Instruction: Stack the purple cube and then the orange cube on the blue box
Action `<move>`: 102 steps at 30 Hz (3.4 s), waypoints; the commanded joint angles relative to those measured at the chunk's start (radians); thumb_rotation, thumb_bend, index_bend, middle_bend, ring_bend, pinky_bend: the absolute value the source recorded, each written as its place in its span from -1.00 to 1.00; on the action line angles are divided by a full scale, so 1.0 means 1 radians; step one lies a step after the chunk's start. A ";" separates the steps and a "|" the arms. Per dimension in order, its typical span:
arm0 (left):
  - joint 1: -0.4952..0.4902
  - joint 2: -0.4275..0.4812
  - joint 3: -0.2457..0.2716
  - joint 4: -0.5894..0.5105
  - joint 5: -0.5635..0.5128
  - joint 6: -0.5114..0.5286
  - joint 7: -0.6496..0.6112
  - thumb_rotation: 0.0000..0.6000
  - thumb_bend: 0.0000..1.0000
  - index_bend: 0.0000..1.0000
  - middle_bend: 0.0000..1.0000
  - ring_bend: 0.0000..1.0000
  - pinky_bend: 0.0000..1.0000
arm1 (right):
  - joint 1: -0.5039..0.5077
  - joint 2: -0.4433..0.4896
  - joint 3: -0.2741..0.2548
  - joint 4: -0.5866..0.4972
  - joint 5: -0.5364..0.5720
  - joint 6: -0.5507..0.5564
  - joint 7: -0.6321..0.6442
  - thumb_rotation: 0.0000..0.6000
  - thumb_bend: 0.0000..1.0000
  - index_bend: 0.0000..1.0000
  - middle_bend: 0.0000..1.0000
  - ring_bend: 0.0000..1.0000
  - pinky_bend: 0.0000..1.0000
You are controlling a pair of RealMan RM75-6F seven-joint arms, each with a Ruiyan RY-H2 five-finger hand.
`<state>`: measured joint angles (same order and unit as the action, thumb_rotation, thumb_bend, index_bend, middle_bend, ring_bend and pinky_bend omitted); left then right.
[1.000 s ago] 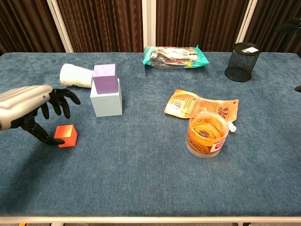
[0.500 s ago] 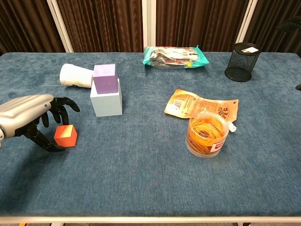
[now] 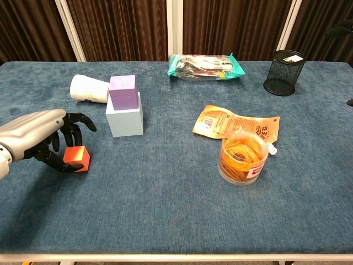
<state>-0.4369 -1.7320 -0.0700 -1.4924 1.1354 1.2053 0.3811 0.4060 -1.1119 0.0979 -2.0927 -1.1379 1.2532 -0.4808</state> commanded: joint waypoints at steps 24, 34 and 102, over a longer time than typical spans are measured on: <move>-0.123 0.443 -0.291 -0.310 -0.204 -0.062 0.105 1.00 -0.44 -0.31 0.27 -0.04 0.06 | 0.000 0.005 0.000 0.001 -0.010 0.004 0.014 1.00 -0.70 -1.00 -0.94 -1.00 -1.00; -0.316 0.423 -0.340 -0.368 -0.428 -0.127 0.258 1.00 -0.44 -0.31 0.27 -0.04 0.06 | -0.016 0.011 -0.011 -0.003 -0.083 0.028 0.030 1.00 -0.69 -1.00 -0.93 -1.00 -1.00; -0.535 0.252 -0.182 -0.180 -0.475 -0.190 0.152 1.00 -0.59 -0.41 -0.05 -0.20 -0.07 | -0.016 0.025 0.002 0.000 -0.059 0.004 0.027 1.00 -0.69 -1.00 -0.95 -1.00 -1.00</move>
<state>-0.9754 -1.4857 -0.2518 -1.6682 0.6549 1.0206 0.5416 0.3904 -1.0868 0.0997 -2.0926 -1.1966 1.2569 -0.4535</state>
